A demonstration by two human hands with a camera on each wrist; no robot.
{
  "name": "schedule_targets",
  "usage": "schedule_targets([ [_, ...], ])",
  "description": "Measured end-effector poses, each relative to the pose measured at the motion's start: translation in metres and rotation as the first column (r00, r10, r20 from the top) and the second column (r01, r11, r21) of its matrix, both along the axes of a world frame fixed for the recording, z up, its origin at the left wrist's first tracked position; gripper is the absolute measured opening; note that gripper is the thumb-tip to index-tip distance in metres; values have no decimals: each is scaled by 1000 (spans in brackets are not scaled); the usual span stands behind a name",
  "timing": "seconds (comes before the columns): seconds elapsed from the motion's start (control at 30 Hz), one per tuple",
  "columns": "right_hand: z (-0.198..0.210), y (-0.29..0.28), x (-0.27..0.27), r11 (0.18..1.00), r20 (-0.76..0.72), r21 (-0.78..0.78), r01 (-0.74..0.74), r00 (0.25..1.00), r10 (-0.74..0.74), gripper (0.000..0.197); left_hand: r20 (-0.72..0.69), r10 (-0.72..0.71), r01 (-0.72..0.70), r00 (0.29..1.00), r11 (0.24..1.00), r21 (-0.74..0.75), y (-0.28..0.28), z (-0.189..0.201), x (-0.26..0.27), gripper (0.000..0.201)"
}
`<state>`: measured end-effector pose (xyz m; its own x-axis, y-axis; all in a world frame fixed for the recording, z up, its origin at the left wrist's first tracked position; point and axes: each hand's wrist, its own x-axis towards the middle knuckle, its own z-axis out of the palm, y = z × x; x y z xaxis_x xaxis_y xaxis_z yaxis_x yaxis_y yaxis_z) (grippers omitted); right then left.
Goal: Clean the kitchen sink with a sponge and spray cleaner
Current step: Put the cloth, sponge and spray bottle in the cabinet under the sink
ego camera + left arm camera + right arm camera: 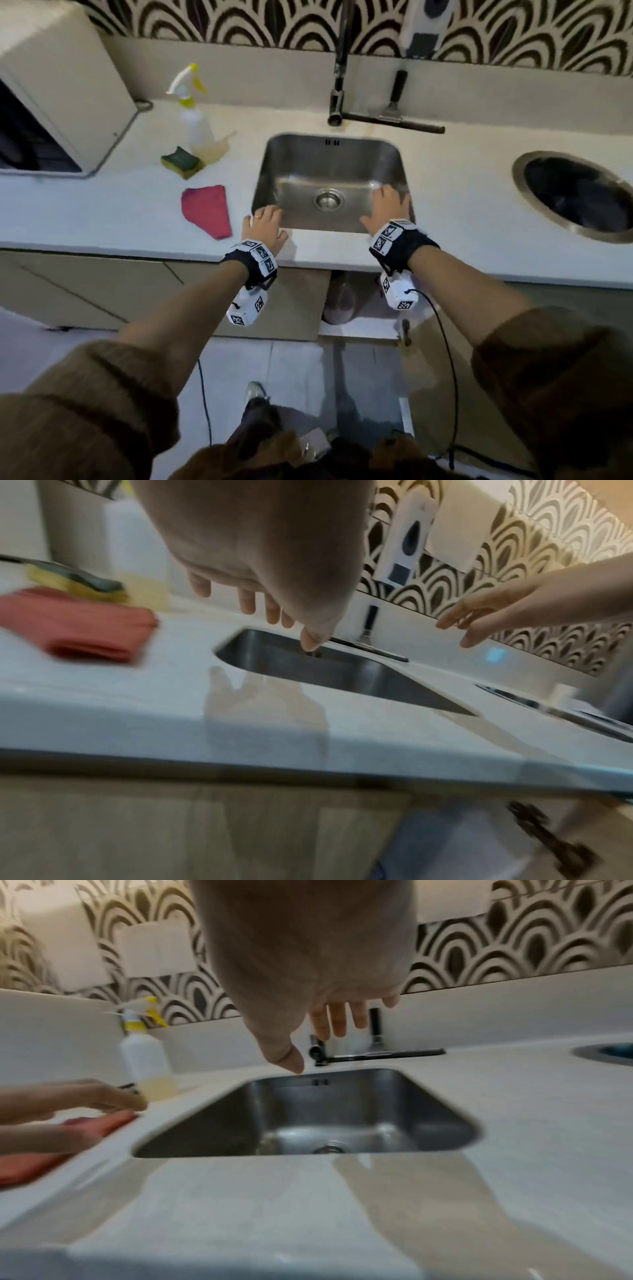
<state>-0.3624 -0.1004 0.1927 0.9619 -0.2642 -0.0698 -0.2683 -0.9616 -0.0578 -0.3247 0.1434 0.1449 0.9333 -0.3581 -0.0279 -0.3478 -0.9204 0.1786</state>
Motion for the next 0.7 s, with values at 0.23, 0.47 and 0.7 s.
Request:
schedule_targets([
  [0.23,9,136,101,975,27,49,-216,976,215,67,-14,272,-271,962,961,50,118,6,69,45],
  [0.47,10,219,186,951,63,189,-243,970,235,66,-42,361,-360,932,932,27,198,7,139,43],
  [0.7,-6,260,239,858,-91,462,-222,951,295,49,-153,392,-401,907,915,-39,218,0,196,43],
])
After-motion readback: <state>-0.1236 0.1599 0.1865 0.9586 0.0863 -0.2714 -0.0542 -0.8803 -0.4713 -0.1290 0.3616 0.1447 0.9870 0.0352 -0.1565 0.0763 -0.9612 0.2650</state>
